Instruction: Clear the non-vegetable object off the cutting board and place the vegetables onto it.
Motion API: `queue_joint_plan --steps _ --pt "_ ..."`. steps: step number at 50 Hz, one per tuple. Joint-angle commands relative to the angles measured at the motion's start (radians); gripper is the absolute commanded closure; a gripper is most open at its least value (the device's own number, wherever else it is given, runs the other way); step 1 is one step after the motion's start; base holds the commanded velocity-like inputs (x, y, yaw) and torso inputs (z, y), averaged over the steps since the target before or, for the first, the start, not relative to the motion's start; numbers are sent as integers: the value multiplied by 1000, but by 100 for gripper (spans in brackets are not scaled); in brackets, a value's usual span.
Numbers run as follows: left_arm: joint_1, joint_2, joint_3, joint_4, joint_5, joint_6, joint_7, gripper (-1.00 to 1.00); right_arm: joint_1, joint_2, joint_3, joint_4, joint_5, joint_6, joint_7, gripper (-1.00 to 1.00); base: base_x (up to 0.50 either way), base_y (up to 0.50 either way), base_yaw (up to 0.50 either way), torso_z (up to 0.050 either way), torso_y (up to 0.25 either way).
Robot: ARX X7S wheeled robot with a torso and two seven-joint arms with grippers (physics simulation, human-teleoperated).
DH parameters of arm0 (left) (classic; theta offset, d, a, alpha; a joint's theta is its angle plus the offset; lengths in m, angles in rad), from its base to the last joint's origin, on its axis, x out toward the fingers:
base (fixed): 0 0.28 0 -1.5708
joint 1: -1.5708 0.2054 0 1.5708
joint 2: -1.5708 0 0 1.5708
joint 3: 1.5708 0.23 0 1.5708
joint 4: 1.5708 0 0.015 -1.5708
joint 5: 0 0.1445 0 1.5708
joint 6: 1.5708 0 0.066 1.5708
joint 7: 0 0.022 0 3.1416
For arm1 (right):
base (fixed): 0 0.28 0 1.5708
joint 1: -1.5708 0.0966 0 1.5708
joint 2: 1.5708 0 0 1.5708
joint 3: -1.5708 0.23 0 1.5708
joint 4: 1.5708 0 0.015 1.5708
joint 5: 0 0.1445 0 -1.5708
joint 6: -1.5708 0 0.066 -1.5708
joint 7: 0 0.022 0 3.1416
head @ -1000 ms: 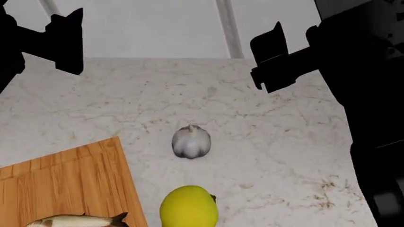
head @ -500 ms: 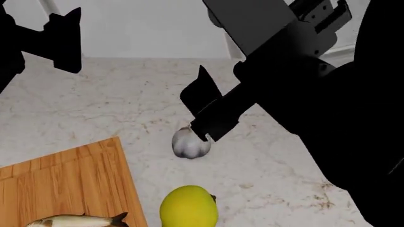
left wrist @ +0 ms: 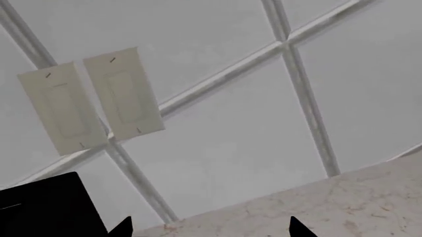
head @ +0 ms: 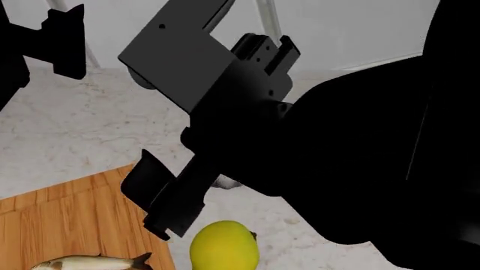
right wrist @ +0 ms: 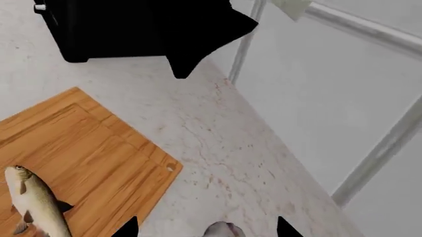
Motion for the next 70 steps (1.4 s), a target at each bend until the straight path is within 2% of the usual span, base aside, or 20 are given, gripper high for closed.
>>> queue_joint_plan --steps 1,19,42,46,48,49,50,52,59,70 --pt "-25 11 -13 -44 15 19 28 -100 -8 -62 -32 21 81 -34 -11 -100 0 0 0 0 0" --pt "-31 7 -12 -53 10 27 22 -100 -29 -145 -136 50 55 -96 -95 -100 0 0 0 0 0" --pt "-30 -11 -23 -51 0 27 16 -100 -122 -221 -316 142 -147 -276 -317 -100 0 0 0 0 0" --pt "-31 -12 -21 -54 0 29 14 -100 -117 -233 -322 185 -148 -275 -329 -100 0 0 0 0 0" --pt "-30 -13 -21 -55 -1 31 13 -100 -94 -254 -330 240 -137 -241 -319 -100 0 0 0 0 0" --pt "-26 -12 -23 -55 -1 33 13 -100 -76 -284 -305 315 -60 -161 -259 -100 0 0 0 0 0" --pt "-19 -13 -20 -56 0 39 12 -100 -66 -276 -318 288 -108 -214 -302 -100 0 0 0 0 0" --pt "-10 -14 -18 -59 0 45 12 -100 -52 -286 -322 322 -114 -221 -324 -100 0 0 0 0 0" --pt "-6 -17 -18 -65 0 56 10 -100 -3 -342 -359 442 -106 -167 -339 -100 0 0 0 0 0" --pt "5 -23 -31 -52 -8 49 5 -100 29 -371 -409 518 -110 -186 -439 -100 0 0 0 0 0"
